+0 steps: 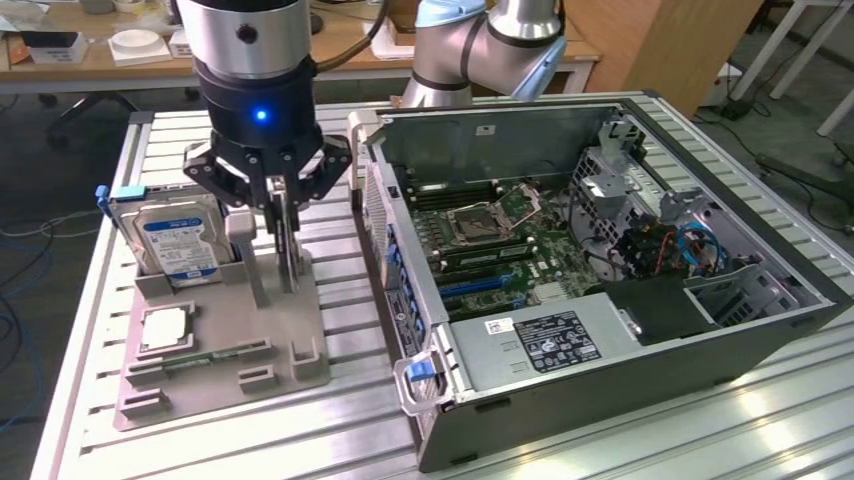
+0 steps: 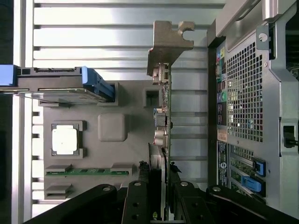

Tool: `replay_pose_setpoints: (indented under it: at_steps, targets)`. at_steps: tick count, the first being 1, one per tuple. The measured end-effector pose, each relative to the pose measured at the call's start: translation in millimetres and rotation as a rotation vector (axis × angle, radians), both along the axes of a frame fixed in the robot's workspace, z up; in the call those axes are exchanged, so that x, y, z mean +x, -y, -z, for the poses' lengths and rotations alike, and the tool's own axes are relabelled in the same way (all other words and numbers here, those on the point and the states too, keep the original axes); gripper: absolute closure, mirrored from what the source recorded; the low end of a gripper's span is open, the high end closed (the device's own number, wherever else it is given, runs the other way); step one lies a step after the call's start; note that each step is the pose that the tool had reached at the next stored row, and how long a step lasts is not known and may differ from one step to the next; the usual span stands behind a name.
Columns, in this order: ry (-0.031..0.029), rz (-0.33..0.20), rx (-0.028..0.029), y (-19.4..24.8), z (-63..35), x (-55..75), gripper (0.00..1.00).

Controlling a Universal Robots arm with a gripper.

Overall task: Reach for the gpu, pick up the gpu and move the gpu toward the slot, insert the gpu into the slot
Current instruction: 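Pick up the gpu and move the gpu toward the slot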

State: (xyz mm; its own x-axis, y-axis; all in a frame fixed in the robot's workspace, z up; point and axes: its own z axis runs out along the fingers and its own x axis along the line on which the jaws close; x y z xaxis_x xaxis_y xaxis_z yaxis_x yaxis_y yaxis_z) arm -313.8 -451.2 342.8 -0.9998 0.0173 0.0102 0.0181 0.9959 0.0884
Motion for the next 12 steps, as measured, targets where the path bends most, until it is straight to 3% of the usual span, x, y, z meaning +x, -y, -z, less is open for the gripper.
replay_pose_setpoints:
  at_steps: [8,12]
  targets:
    - [0.0,-0.001,-0.0003,0.0,-6.2,0.0,0.74]
    - [0.0001,-0.001,-0.0141,0.0,-7.7,0.0,0.74]
